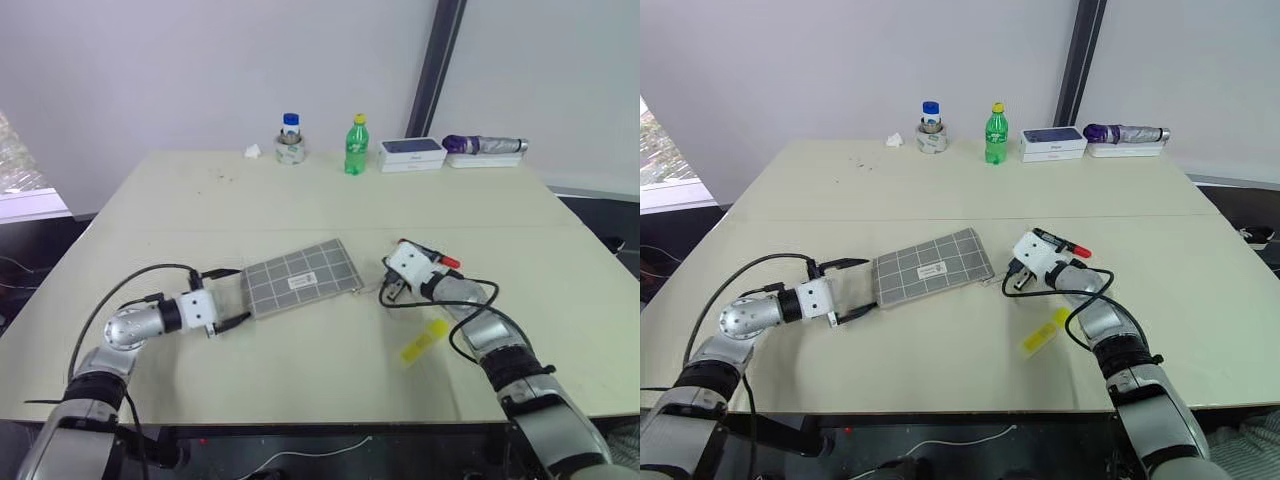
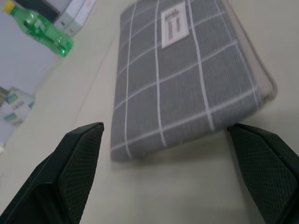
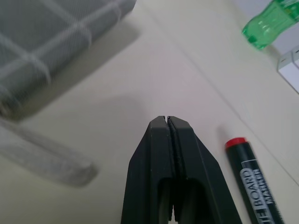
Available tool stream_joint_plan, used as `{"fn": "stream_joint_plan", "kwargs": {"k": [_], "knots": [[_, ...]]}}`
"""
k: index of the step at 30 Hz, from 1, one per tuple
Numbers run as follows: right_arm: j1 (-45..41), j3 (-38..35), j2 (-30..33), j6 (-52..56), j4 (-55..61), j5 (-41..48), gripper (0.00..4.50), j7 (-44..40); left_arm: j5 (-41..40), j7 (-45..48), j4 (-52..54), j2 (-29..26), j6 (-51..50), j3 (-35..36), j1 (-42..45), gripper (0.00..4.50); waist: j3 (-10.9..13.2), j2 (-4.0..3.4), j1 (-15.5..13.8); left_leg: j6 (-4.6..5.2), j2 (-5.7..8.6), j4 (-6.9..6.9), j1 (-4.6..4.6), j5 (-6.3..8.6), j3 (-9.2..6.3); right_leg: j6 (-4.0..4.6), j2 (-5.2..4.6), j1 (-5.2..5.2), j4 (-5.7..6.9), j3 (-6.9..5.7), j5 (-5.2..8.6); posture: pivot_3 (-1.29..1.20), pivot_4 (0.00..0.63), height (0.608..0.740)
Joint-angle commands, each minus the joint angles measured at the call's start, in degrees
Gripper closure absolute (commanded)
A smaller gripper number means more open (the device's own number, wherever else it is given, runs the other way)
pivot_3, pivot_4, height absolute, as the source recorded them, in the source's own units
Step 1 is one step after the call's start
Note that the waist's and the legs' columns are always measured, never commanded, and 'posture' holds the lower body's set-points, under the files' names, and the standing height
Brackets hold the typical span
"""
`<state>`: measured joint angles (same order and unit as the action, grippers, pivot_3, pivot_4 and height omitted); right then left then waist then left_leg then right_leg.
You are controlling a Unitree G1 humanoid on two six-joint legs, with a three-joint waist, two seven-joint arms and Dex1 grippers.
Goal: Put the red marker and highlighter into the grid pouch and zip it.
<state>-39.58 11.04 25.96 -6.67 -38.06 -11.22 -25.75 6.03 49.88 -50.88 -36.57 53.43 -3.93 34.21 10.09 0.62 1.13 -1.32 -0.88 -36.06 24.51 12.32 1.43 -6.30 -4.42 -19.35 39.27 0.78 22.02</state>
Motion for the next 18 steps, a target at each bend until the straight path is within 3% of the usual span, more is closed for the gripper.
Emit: {"fn": "stream_joint_plan", "kwargs": {"k": [1, 8, 17, 18], "knots": [[-2.5, 0.3, -1.4, -2.7, -1.4, -0.9, 4.45, 0.9, 1.9, -0.7, -2.9, -0.5, 2.7, -2.0, 1.2, 0.0, 0.0, 0.0, 0.0, -0.01, 0.0, -0.02, 0.0, -0.01, 0.02, 0.0, -0.01, 0.01, 0.01, 0.02, 0.0, 0.0, 0.15, 0.74], [-6.1, 3.9, -4.7, -4.9, -6.0, -5.3, 4.45, 2.5, 6.2, -4.9, -7.1, 0.5, 6.8, -5.1, 3.5, 0.0, 0.0, -0.01, -0.3, 0.01, 0.02, -0.08, -0.06, 0.0, 0.0, 0.0, -0.01, 0.04, 0.12, 0.01, 0.0, 0.0, 0.15, 0.74], [-6.4, 3.7, -3.9, -6.5, -8.0, -6.2, 4.45, 2.4, 7.0, -6.7, -9.6, 1.4, 7.8, -7.4, 5.2, 0.0, 0.0, -0.01, -0.5, 0.02, 0.07, -0.11, -0.06, 0.0, -0.02, -0.01, -0.06, 0.1, 0.14, -0.03, 0.0, 0.0, 0.15, 0.74], [-6.4, 3.7, -3.9, -6.5, -8.0, -6.2, 4.48, 2.4, 6.5, -5.8, -9.9, 1.7, 7.8, -7.6, 5.4, 0.25, 0.0, -0.01, -0.5, 0.02, 0.07, -0.12, -0.06, 0.0, -0.02, -0.01, -0.06, 0.1, 0.14, -0.03, 0.0, 0.0, 0.15, 0.74]]}}
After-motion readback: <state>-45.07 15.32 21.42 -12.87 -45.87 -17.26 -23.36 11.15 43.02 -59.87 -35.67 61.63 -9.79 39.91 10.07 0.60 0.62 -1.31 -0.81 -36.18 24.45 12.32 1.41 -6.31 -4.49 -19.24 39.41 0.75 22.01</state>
